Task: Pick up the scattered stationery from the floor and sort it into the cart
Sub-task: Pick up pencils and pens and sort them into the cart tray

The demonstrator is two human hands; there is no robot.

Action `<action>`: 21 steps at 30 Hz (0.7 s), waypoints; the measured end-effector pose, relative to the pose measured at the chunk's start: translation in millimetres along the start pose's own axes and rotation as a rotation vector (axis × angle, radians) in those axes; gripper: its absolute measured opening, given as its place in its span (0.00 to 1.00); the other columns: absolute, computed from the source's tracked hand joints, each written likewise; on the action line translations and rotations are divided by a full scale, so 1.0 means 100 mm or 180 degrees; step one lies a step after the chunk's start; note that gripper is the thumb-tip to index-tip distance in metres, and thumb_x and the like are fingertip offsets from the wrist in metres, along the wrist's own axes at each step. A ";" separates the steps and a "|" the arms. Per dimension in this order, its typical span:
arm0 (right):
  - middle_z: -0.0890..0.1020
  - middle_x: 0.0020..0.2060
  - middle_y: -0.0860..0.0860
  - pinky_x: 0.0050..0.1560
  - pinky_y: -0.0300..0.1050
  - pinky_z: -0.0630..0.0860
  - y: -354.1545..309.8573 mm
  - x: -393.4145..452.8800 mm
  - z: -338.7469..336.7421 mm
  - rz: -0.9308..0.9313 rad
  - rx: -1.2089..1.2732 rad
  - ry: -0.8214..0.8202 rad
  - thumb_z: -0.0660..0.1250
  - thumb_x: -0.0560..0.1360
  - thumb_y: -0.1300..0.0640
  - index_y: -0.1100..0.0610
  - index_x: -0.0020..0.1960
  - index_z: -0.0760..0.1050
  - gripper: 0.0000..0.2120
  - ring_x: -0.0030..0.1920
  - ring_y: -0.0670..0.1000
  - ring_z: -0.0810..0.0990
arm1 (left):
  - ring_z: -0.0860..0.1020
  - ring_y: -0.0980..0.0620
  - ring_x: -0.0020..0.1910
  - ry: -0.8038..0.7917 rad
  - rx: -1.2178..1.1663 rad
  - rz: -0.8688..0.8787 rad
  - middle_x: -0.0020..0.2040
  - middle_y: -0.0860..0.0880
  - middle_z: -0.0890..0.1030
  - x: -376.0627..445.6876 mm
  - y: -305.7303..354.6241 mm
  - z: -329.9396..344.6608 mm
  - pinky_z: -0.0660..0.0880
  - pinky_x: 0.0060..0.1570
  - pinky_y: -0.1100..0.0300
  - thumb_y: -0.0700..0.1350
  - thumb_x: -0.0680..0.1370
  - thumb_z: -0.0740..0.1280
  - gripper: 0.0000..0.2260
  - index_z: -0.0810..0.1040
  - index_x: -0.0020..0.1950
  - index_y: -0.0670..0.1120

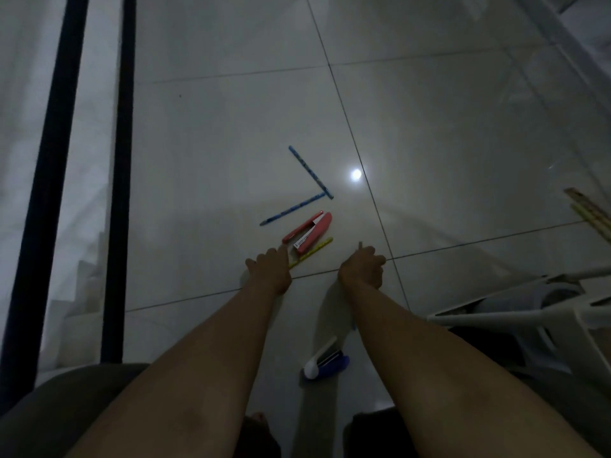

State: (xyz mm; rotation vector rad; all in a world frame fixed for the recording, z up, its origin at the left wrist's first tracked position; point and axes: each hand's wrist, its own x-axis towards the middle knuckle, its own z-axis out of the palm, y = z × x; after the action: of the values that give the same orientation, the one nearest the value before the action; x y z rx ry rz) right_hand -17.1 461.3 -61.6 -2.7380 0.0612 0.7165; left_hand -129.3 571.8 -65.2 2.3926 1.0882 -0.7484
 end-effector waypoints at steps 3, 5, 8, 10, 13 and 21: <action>0.66 0.64 0.62 0.54 0.51 0.73 -0.09 0.00 -0.05 -0.0066 0.0522 -0.0087 0.56 0.81 0.60 0.61 0.68 0.63 0.16 0.54 0.62 0.76 | 0.70 0.40 0.62 -0.0067 -0.0245 0.0082 0.62 0.41 0.71 0.00 0.00 -0.01 0.67 0.62 0.44 0.45 0.78 0.62 0.14 0.70 0.63 0.44; 0.70 0.62 0.62 0.54 0.51 0.73 -0.14 -0.01 -0.06 0.0137 0.1146 -0.0070 0.55 0.81 0.57 0.60 0.67 0.65 0.15 0.54 0.62 0.76 | 0.73 0.43 0.55 -0.0022 -0.0631 0.0307 0.58 0.41 0.74 0.00 0.02 -0.03 0.71 0.54 0.51 0.44 0.76 0.65 0.08 0.73 0.53 0.44; 0.74 0.59 0.60 0.55 0.50 0.71 -0.21 0.00 -0.09 0.0599 0.2295 -0.0038 0.56 0.81 0.47 0.62 0.66 0.67 0.22 0.57 0.60 0.75 | 0.74 0.47 0.50 0.0036 -0.1314 0.0550 0.54 0.42 0.77 -0.03 0.06 -0.09 0.67 0.45 0.60 0.39 0.74 0.68 0.08 0.75 0.52 0.42; 0.73 0.52 0.56 0.52 0.46 0.69 -0.24 0.02 -0.09 0.0642 0.2721 -0.0039 0.58 0.79 0.43 0.62 0.63 0.69 0.24 0.53 0.55 0.74 | 0.77 0.46 0.51 0.0246 -0.1624 0.0591 0.53 0.43 0.78 -0.03 0.09 -0.13 0.68 0.45 0.62 0.38 0.73 0.70 0.11 0.77 0.54 0.41; 0.78 0.51 0.55 0.49 0.45 0.71 -0.31 0.03 -0.01 0.0106 0.2412 -0.0307 0.63 0.78 0.46 0.60 0.57 0.74 0.18 0.51 0.55 0.77 | 0.79 0.45 0.51 0.0604 -0.1691 0.0721 0.53 0.42 0.80 -0.01 0.19 -0.21 0.70 0.47 0.61 0.37 0.70 0.71 0.12 0.80 0.53 0.42; 0.79 0.55 0.59 0.48 0.47 0.71 -0.65 0.04 0.09 -0.0268 0.2146 -0.0139 0.50 0.84 0.52 0.60 0.60 0.72 0.17 0.54 0.59 0.78 | 0.79 0.50 0.43 0.1417 -0.2123 0.0869 0.47 0.46 0.80 0.05 0.25 -0.35 0.71 0.43 0.62 0.43 0.73 0.70 0.07 0.81 0.50 0.43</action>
State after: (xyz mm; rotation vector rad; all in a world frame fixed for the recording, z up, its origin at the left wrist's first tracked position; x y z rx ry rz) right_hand -10.0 526.4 -52.7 -2.0686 0.1471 0.5941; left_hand -96.9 578.8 -37.4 2.0749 0.9362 0.2357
